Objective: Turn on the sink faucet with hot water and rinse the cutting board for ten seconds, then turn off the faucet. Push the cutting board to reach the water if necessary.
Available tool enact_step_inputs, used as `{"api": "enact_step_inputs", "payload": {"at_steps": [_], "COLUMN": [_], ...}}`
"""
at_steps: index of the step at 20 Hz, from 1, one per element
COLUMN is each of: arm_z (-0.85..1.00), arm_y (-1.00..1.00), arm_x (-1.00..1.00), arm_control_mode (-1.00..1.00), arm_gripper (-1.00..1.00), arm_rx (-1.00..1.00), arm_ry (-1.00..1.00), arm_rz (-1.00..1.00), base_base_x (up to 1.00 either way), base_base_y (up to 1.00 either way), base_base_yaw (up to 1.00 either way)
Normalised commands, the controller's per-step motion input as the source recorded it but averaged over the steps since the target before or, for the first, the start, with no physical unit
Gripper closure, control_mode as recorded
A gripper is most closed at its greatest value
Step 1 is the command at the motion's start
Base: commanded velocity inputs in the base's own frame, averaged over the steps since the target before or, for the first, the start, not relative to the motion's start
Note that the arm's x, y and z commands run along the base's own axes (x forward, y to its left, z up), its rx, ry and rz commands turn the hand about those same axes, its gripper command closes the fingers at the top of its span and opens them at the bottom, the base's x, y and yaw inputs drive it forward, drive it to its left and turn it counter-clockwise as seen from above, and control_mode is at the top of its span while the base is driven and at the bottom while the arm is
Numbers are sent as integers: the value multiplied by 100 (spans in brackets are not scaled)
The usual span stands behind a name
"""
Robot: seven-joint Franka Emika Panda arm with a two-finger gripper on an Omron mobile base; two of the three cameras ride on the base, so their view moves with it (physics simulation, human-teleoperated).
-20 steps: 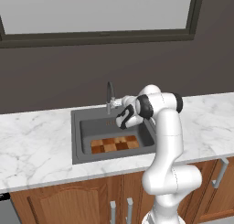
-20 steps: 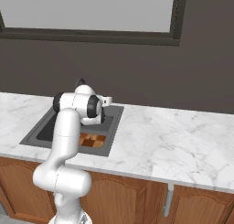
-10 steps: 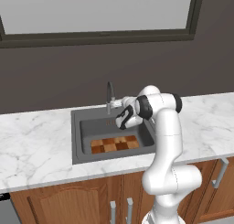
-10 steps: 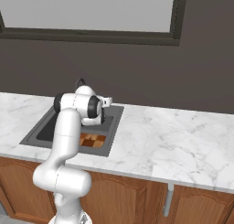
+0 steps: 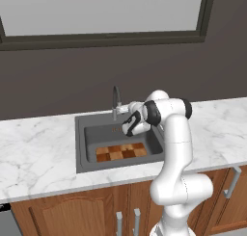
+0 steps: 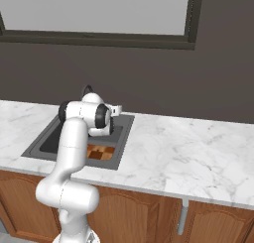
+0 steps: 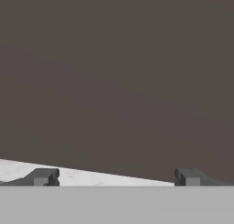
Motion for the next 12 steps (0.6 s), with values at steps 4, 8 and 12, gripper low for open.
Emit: {"api": "enact_step_inputs", "payload": {"at_steps": [4, 8, 12], "arm_z": [-18, -20, -23], "arm_y": [-6, -34, -51], "arm_x": [0, -6, -21], "arm_control_mode": [-100, -100, -100], "arm_gripper": [-100, -100, -100], "arm_rx": [0, 0, 0], "arm_ry": [-7, -8, -8], "arm_rz": [0, 0, 0], "base_base_x": [0, 0, 0], "base_base_y": [0, 0, 0], "base_base_yaw": [0, 0, 0]}}
